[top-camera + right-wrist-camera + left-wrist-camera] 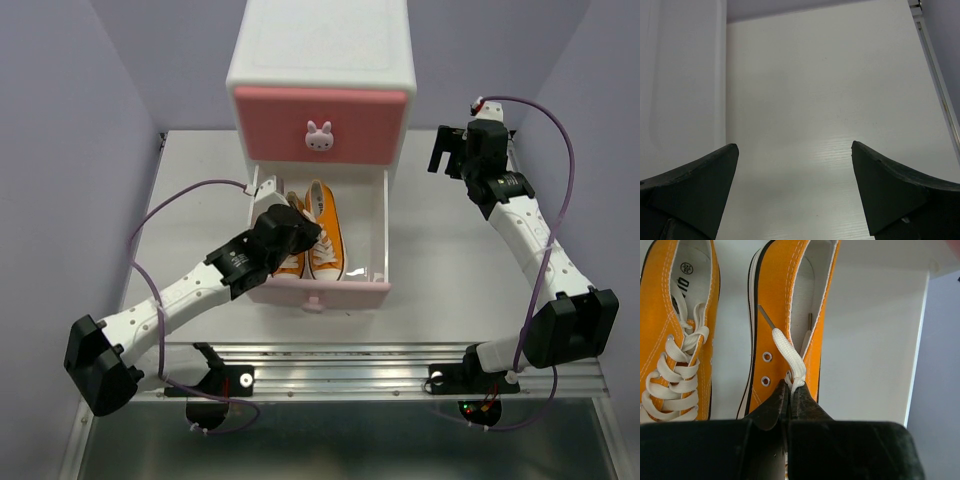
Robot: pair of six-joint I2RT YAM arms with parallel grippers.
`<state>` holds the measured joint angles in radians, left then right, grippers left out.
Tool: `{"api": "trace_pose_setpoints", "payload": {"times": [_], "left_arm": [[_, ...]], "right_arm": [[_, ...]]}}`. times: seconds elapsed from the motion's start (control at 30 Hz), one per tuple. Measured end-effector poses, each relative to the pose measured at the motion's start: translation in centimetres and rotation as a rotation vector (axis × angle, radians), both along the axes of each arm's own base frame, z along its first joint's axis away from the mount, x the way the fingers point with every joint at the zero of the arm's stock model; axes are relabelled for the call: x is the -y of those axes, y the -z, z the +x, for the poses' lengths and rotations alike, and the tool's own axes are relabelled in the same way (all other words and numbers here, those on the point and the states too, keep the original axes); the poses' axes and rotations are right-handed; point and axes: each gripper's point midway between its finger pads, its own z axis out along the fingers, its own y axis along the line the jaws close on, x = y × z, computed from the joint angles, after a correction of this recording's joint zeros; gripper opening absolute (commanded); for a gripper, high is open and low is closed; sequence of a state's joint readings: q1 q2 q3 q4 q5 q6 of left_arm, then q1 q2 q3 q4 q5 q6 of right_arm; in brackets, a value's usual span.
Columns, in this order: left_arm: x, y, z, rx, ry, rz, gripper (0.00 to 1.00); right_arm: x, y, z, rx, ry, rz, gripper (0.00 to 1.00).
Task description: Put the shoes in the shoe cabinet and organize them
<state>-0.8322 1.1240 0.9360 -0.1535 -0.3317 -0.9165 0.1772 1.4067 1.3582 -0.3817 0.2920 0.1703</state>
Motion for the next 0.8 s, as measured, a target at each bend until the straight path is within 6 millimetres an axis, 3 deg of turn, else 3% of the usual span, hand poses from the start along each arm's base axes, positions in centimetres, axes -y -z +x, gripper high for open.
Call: {"api": "trace_pose_setpoints", "payload": {"times": [0.47, 0.8], "left_arm": [[0.8, 3.7, 1.0, -0.041, 0.017, 0.105, 0.0], [0.0, 4.5, 1.9, -0.042, 0.014, 0.151, 0.0]], "right_arm": [[0.0, 0.5, 0.0, -0.006, -0.003, -0.01, 1.0], [0.1, 1.1, -0.1, -0.016, -0.002, -0.013, 1.0]]}}
